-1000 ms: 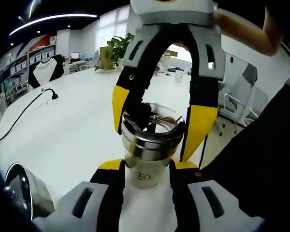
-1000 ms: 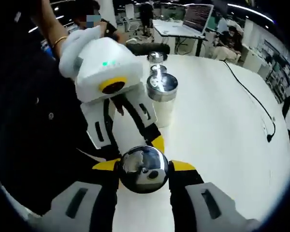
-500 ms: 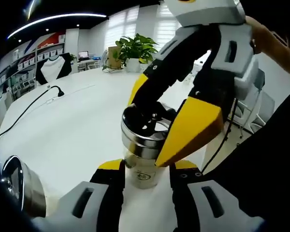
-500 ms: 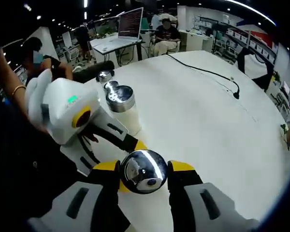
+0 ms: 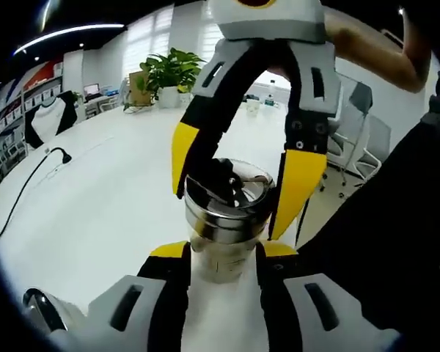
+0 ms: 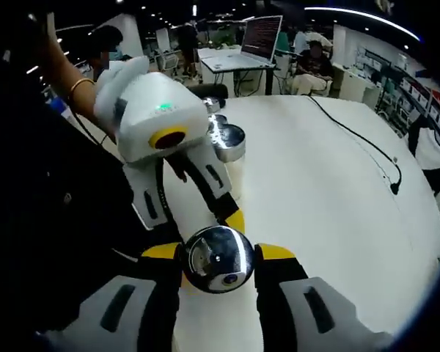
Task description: Rotate the seasoning bottle until the label or dispensing opening points toward the visible target arrow and the bottle remains upright within the marked orientation range
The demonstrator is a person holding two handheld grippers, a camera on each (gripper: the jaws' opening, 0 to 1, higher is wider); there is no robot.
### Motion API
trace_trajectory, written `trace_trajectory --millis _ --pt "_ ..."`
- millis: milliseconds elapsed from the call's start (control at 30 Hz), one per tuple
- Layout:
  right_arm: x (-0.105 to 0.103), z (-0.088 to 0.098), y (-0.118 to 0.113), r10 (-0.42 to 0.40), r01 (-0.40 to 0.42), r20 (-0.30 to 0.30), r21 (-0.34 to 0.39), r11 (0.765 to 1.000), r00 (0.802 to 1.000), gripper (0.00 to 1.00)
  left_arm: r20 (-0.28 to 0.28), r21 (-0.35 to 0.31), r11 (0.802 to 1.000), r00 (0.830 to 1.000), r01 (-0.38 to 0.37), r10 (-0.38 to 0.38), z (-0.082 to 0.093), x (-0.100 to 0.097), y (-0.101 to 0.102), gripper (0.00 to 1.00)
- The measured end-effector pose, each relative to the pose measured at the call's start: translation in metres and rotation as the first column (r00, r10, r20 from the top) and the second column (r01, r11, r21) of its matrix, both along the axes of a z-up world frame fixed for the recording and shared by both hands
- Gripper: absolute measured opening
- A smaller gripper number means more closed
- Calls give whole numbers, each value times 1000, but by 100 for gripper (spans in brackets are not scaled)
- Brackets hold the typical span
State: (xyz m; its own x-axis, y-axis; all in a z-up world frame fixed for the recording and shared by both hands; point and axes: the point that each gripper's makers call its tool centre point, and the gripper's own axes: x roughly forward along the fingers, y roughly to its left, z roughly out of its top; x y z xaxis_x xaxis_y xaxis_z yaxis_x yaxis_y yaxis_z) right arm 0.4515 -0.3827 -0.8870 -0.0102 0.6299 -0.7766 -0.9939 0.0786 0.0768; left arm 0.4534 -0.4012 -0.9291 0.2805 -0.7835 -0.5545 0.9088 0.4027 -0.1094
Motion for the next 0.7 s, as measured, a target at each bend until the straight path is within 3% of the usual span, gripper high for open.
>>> trace_trajectory --millis 67,167,267,400,467,500,533,633,700 --pt "0 0 1 -3 3 4 -6 1000 1000 37 1 1 1000 1000 -9 9 0 -1 -1 38" --pt "4 -3 1 -78 79 22 -27 997 997 38 -7 -1 998 998 -64 64 -1 0 1 37" --pt "8 -6 -2 -210 210 14 -38 977 978 38 -41 -31 984 983 -178 177 -2 3 1 37" --pt "12 -7 -9 -354 354 -3 -33 935 935 38 -29 -22 970 970 -243 242 -5 3 0 36" --pt "14 -3 -9 -405 405 -13 -2 914 914 38 4 48 973 974 -224 225 -12 3 4 34" --pt "16 0 -10 -452 452 -30 12 892 892 37 9 51 973 975 -223 223 -14 3 3 33" --pt "16 0 -11 -469 470 -39 10 883 882 37 3 42 972 973 -230 230 -13 4 3 33" --pt "16 -1 -11 -409 409 -13 10 912 912 37 -13 24 972 972 -235 236 -10 4 6 32" --pt "16 -2 -11 -394 394 -11 6 919 919 37 -9 14 972 972 -234 234 -7 2 8 30"
